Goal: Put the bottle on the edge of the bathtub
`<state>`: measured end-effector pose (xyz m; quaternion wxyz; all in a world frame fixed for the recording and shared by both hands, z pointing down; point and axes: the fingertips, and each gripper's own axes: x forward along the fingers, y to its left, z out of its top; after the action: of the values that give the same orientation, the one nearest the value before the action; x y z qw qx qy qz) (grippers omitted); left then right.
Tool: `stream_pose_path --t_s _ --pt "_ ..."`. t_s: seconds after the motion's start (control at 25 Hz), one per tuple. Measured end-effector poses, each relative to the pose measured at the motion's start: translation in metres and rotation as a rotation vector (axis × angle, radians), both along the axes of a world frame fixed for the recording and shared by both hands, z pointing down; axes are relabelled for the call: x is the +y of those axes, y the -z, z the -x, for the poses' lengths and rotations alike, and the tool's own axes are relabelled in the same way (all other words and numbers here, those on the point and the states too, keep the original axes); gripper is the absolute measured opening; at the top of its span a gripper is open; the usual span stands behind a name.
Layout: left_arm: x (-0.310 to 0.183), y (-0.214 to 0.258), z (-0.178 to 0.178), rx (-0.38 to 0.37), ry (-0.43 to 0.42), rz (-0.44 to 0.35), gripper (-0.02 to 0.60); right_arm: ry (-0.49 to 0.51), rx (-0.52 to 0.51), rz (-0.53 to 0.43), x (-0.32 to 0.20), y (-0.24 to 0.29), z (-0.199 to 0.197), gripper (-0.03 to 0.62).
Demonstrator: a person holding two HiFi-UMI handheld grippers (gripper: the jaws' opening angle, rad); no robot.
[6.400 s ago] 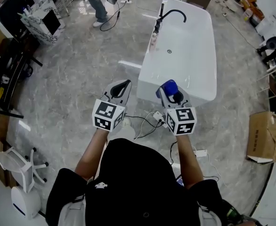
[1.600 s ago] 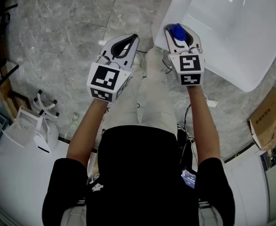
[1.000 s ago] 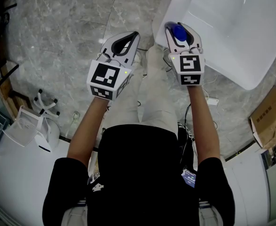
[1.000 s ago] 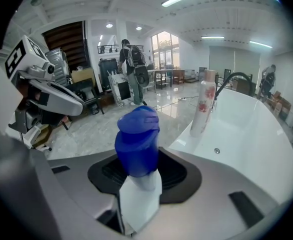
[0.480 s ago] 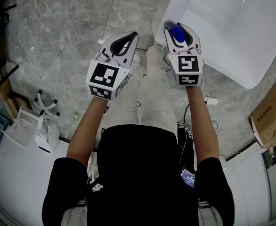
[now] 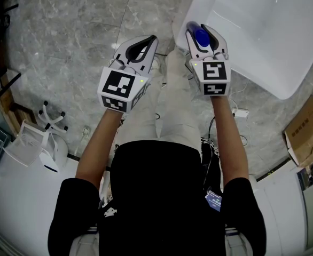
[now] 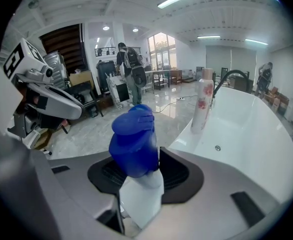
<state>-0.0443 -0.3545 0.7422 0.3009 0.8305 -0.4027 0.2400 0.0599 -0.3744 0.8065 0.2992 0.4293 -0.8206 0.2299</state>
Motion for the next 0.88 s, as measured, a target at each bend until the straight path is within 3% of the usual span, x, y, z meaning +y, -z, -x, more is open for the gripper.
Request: stream_pose_path --t_s 0.4,0.88 --pt "-0.006 0.006 -0.006 0.006 -0.012 -0.006 0.014 -0.011 -0.026 0.049 0.004 -0.001 -0.005 0.187" --pt "-0.009 0.03 -0.011 0.013 -0.037 -0.045 0.014 -0.039 -0.016 0.032 0.012 0.021 -0.01 0.192"
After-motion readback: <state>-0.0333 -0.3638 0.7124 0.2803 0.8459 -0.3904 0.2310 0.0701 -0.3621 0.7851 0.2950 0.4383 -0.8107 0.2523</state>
